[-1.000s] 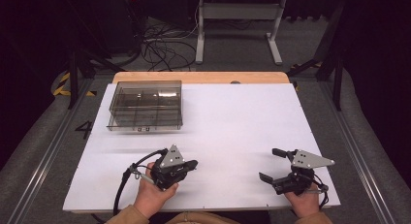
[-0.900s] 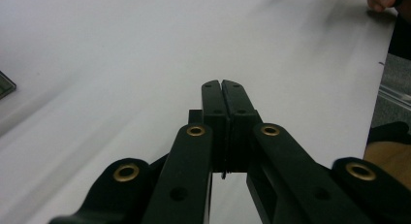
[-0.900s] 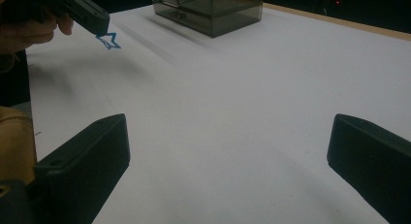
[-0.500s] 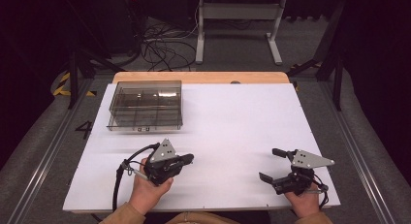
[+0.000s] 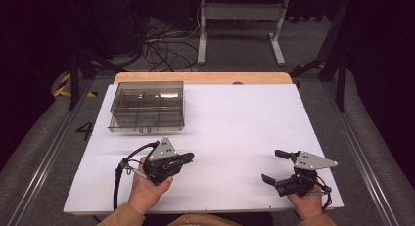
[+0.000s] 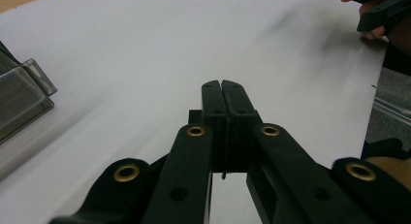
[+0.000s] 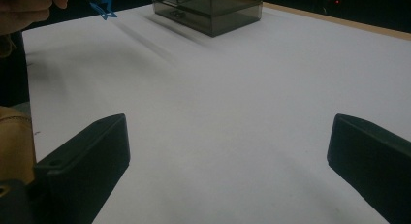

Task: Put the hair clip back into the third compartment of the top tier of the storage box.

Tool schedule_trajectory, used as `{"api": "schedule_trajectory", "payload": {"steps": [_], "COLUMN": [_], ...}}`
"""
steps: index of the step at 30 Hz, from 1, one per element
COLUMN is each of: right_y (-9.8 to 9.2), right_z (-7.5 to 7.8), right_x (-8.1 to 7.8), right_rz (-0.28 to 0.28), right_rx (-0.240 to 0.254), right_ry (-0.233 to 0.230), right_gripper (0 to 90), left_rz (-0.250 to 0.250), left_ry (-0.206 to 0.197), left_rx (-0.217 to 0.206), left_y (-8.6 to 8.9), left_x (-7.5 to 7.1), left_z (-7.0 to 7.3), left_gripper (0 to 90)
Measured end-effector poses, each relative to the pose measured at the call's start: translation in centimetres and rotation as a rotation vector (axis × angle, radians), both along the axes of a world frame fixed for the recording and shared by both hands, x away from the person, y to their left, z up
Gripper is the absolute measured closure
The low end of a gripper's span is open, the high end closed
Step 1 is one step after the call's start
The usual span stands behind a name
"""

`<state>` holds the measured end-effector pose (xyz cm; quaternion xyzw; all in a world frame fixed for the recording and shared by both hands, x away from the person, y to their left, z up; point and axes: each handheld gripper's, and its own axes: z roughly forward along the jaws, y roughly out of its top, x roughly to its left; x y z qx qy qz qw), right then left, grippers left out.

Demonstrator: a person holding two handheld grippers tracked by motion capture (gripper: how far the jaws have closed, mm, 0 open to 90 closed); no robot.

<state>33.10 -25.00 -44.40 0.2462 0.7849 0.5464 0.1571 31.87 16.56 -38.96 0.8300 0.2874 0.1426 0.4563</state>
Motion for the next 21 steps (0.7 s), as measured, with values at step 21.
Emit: {"api": "schedule_trajectory", "payload": {"steps": [21], "right_y": [0.0], "right_z": [0.0], "right_x": [0.0], "right_rz": [0.0], "right_rx": [-0.001], "right_ry": [0.004], "right_gripper": [2.0], "left_rz": [0.057], "left_ry": [0.012], "left_rx": [-0.01], "left_y": [1.6], "left_x": [2.7], "left_z": [2.3], "left_gripper": [89.5]}}
